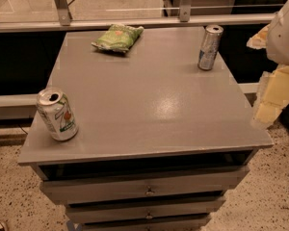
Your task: Move redbull can near 7up can
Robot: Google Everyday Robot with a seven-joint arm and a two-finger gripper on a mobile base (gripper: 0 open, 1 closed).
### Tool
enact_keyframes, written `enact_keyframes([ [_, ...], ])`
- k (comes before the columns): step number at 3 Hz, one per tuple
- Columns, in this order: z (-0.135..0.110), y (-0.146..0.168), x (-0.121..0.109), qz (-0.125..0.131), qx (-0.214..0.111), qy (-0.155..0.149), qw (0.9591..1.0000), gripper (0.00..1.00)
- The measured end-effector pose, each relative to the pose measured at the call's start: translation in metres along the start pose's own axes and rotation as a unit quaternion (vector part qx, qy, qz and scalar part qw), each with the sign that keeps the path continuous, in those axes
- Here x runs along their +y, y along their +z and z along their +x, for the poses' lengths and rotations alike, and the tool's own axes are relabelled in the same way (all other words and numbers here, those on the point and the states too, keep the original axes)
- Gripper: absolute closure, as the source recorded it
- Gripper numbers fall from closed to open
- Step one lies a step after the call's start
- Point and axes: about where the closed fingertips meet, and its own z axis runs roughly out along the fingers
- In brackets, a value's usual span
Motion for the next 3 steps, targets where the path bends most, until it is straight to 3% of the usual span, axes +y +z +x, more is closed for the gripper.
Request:
enact_keyframes([
  [2, 0.001, 0.005, -0.008, 0.009, -0.014, 0.005, 0.9998, 0.0],
  [3, 0.004, 0.023, -0.041, 0.035, -0.056, 0.029, 0.9974, 0.0],
])
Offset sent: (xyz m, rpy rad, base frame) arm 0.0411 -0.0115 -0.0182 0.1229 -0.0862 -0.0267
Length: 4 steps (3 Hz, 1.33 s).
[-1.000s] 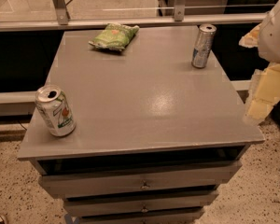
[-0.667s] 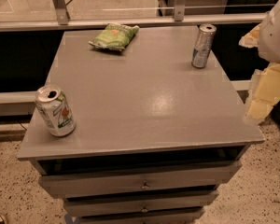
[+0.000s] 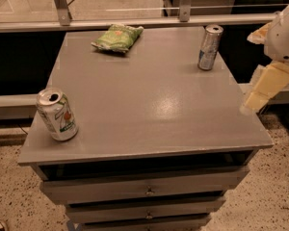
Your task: Move redbull can near 7up can
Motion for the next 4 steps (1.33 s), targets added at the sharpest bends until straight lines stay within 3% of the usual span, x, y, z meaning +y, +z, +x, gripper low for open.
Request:
enact_keyframes([
  [1, 0.005, 0.029, -0.052, 0.038, -0.048, 0.041, 0.9973, 0.0],
  [2, 0.01, 0.06, -0.109, 0.071, -0.105, 0.092, 0.9877, 0.0],
  [3, 0.005, 0.104, -0.168, 0.094, -0.203, 0.153, 0.9626, 0.0],
  [4, -0.005, 0.125, -0.199, 0.106, -0.259, 0.182, 0.9425, 0.0],
])
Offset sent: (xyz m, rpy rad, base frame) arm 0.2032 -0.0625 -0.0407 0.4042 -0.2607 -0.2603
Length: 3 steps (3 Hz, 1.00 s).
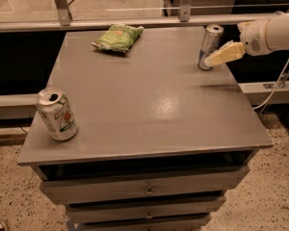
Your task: Move redbull can near 7up can
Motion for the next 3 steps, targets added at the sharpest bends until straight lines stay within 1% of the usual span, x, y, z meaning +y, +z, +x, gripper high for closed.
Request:
enact_keyframes([
  [1, -0.015, 0.024, -0.009, -0.003, -0.052, 0.026, 0.9983, 0.16],
  [2, -0.025, 0.033, -0.011, -0.013, -0.084, 0.048, 0.9952, 0.38],
  [3, -0.03, 0.032, -0.006, -0.03, -0.104, 0.067, 0.9919, 0.62],
])
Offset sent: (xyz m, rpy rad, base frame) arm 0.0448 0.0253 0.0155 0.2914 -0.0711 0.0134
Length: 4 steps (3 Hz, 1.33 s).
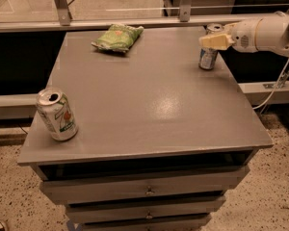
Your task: Move redbull can near 7up can
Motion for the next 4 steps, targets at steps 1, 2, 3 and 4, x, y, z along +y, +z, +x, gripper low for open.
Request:
enact_keyframes([
  [1, -0.02, -0.012, 0.022, -0.029, -0.017, -0.008, 0.9994, 0.85],
  [2, -0.02, -0.009, 0.024, -0.033, -0.016, -0.007, 0.9993, 1.0],
  [3, -0.02, -0.008, 0.024, -0.033, -0.016, -0.007, 0.9993, 1.0],
  [4, -0.024, 0.01, 0.047, -0.061, -0.018, -0.02, 0.9978, 1.0],
])
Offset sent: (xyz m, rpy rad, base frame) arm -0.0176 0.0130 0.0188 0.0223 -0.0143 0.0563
